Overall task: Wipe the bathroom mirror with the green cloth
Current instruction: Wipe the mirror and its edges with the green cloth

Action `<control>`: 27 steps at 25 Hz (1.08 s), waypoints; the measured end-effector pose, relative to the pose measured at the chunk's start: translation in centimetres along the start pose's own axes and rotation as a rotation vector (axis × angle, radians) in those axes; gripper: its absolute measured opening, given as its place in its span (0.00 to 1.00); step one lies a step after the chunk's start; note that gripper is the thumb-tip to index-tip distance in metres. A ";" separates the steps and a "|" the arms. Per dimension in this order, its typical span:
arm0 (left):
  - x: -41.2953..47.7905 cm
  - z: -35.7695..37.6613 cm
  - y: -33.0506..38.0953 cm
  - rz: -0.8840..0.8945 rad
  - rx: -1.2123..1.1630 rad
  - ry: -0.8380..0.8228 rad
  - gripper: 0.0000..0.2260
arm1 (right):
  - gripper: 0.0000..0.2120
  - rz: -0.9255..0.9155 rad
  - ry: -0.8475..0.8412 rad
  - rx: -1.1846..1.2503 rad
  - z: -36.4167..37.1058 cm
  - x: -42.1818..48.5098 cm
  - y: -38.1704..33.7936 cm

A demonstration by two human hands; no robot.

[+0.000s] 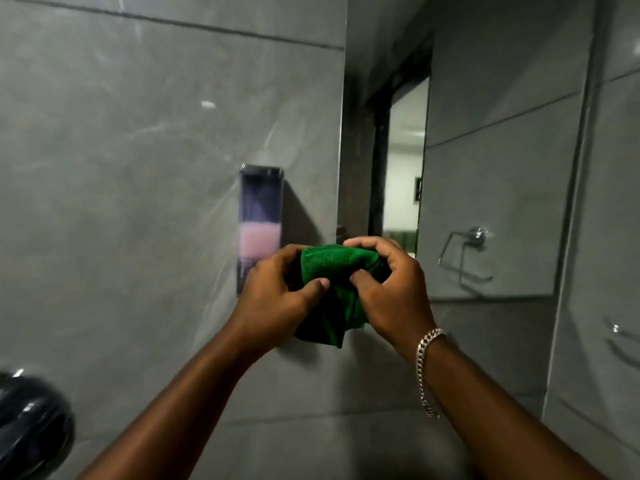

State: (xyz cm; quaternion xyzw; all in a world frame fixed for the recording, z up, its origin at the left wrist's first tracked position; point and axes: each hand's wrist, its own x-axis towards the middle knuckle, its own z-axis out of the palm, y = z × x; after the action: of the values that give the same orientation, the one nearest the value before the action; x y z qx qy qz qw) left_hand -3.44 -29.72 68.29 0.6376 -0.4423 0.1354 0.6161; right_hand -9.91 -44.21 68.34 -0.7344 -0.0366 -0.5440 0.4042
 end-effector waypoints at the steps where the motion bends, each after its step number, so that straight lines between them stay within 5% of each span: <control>1: 2.0 0.2 1.5 0.077 0.039 -0.007 0.15 | 0.16 -0.030 0.023 0.024 -0.9 2.6 -0.4; 4: 8.8 -0.3 6.2 0.340 0.204 0.032 0.18 | 0.15 -0.096 0.163 0.097 -3.4 11.5 -2.5; 7: 16.0 -1.9 9.6 0.568 0.652 0.258 0.18 | 0.13 -0.114 0.290 0.120 -5.6 20.4 -5.7; 14: 30.6 -6.6 11.7 0.493 1.255 0.253 0.34 | 0.14 -0.142 0.455 0.039 -7.6 36.4 -11.4; 19: 35.3 -7.8 11.9 0.542 1.380 0.390 0.36 | 0.15 -0.214 0.473 -0.132 -4.7 42.2 -13.1; 24: 37.8 -7.7 13.4 0.555 1.402 0.482 0.38 | 0.12 -0.764 0.669 -0.641 -2.0 42.8 -11.1; 27: 38.1 -7.7 13.3 0.581 1.388 0.505 0.38 | 0.16 -0.827 0.611 -0.780 -1.6 42.4 -10.0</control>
State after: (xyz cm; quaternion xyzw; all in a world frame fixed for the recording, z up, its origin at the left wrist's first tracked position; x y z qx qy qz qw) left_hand 11.47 -35.88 106.08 0.6851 -0.2524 0.6761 0.0995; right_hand 1.14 -54.89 109.09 -0.5648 0.0006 -0.8127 -0.1432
